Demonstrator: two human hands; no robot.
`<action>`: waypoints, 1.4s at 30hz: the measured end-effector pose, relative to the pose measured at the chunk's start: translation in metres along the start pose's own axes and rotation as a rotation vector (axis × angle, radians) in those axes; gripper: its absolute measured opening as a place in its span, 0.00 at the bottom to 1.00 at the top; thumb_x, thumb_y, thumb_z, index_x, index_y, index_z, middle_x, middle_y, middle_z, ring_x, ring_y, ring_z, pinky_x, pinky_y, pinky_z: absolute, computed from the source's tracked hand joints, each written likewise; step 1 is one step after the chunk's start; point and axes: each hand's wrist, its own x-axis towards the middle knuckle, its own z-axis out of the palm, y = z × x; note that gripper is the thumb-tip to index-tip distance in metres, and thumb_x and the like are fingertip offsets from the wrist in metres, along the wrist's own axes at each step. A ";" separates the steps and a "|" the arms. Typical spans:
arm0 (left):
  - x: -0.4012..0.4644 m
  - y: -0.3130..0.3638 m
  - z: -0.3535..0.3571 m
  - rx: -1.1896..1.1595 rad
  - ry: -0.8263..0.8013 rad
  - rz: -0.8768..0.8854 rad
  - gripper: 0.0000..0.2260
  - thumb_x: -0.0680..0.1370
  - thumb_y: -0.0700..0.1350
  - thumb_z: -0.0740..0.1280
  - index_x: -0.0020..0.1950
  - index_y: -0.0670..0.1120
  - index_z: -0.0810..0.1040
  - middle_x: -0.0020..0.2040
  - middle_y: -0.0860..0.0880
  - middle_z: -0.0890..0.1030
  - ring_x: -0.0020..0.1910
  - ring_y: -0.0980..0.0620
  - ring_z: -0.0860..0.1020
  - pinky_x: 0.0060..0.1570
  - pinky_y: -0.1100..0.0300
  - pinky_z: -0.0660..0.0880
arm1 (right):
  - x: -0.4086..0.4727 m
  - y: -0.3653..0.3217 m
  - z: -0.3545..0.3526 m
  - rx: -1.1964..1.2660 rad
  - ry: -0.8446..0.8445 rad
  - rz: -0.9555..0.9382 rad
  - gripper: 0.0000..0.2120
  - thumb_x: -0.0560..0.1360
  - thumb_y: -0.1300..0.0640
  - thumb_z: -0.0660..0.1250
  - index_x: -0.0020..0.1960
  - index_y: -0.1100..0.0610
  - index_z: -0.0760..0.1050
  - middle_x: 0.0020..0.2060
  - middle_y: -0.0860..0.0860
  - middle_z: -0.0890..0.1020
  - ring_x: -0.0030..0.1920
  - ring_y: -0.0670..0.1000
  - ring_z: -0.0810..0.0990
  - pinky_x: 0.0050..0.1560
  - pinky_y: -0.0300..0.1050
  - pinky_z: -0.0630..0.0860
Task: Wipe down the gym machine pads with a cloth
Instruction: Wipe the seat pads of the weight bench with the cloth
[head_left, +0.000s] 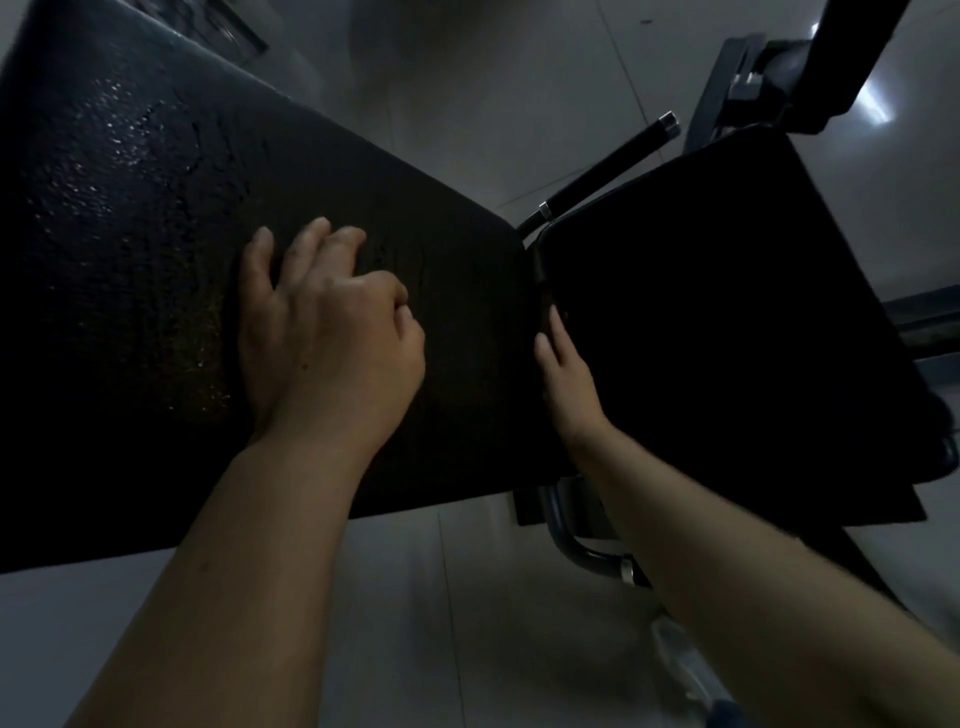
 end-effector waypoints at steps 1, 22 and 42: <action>0.000 0.000 0.000 -0.002 0.001 -0.001 0.09 0.76 0.48 0.65 0.52 0.51 0.82 0.71 0.45 0.70 0.74 0.47 0.60 0.72 0.47 0.46 | -0.017 0.012 -0.002 0.015 0.005 -0.029 0.24 0.82 0.48 0.55 0.75 0.40 0.53 0.73 0.39 0.60 0.73 0.45 0.58 0.70 0.39 0.55; 0.000 0.000 -0.001 0.002 0.009 -0.005 0.10 0.77 0.50 0.63 0.53 0.52 0.82 0.72 0.47 0.69 0.74 0.48 0.59 0.72 0.48 0.45 | -0.014 0.012 0.001 -0.168 -0.001 -0.108 0.23 0.83 0.48 0.51 0.76 0.42 0.51 0.76 0.46 0.56 0.75 0.46 0.55 0.73 0.44 0.54; 0.000 0.001 -0.002 0.039 -0.011 0.001 0.10 0.77 0.51 0.63 0.55 0.53 0.81 0.73 0.47 0.67 0.75 0.48 0.58 0.72 0.46 0.46 | -0.027 -0.007 0.014 -0.385 -0.001 -0.191 0.21 0.83 0.49 0.50 0.75 0.41 0.51 0.77 0.46 0.51 0.77 0.48 0.46 0.76 0.51 0.49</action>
